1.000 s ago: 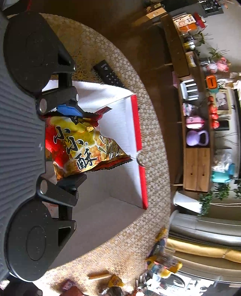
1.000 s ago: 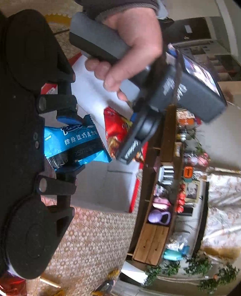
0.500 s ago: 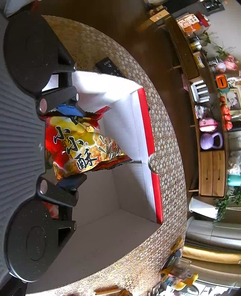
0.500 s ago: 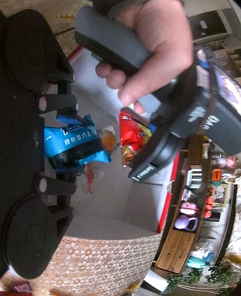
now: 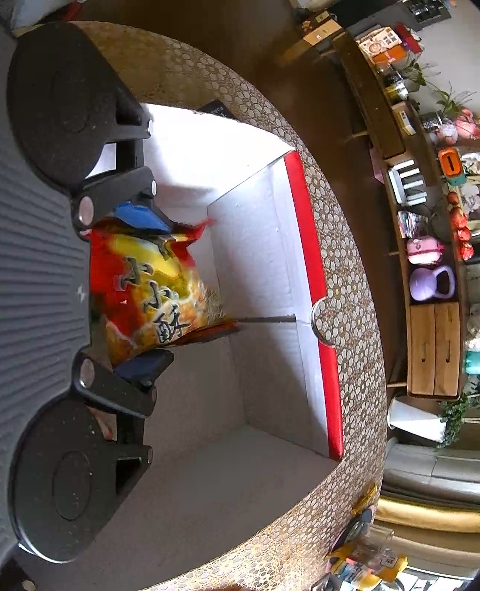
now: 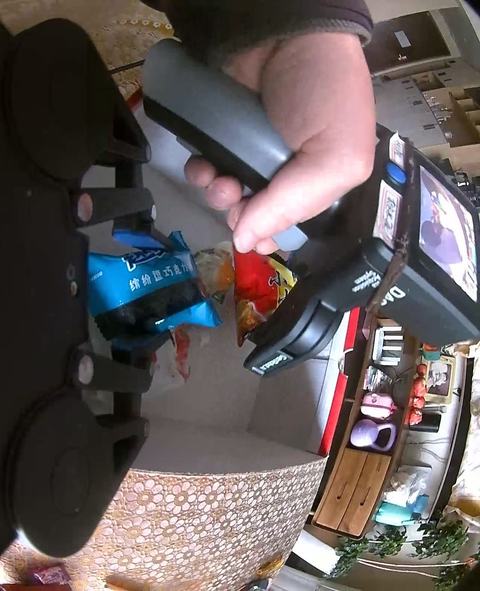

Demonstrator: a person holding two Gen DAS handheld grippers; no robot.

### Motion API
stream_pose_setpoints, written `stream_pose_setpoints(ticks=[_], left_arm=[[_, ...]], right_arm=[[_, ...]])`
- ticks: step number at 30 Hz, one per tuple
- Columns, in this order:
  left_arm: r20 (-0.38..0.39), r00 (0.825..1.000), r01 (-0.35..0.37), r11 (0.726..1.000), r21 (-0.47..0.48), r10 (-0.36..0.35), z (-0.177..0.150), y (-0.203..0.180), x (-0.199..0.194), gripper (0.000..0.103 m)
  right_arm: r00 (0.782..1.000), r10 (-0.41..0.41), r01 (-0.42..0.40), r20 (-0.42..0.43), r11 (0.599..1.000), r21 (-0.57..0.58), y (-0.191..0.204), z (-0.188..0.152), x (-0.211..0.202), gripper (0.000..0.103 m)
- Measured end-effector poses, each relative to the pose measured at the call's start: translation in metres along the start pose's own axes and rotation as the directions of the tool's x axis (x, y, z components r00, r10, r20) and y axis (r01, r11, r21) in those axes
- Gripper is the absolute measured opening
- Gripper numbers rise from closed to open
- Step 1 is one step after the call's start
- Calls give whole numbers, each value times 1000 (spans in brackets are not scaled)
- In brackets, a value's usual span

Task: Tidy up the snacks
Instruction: 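Lower and release the chip bag from the left tool while the right tool releases the blue packet, then move the left tool toward the brown Oreo bag while the right tool heads to the purple candy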

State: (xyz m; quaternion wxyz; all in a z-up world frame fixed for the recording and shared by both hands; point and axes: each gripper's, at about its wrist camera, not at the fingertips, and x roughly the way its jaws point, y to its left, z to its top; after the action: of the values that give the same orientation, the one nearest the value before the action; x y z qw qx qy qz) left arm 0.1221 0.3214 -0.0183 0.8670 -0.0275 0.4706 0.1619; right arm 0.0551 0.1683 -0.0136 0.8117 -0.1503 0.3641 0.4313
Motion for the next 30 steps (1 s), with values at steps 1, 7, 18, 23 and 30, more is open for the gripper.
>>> stream_pose_setpoints(ticks=[1, 7, 18, 23, 30], left_arm=[[3, 1000, 0, 1000, 5, 0, -1, -1, 0, 72], [34, 999, -17, 1000, 15, 16, -2, -6, -11, 78], [159, 986, -54, 998, 16, 51, -4, -17, -55, 82], [213, 976, -46, 999, 12, 43, -12, -28, -78, 82], [278, 959, -50, 999, 9, 46, -21, -41, -102, 88]], right_arm=[[1000, 2, -2, 2, 1000, 1, 0, 0, -1, 47], [1000, -2, 2, 29, 1000, -7, 0, -1, -8, 57], [987, -34, 40, 156, 999, -32, -11, -7, -49, 59], [979, -74, 77, 189, 997, -7, -22, -15, -63, 59], [971, -109, 100, 211, 994, 53, -43, -24, -78, 59]])
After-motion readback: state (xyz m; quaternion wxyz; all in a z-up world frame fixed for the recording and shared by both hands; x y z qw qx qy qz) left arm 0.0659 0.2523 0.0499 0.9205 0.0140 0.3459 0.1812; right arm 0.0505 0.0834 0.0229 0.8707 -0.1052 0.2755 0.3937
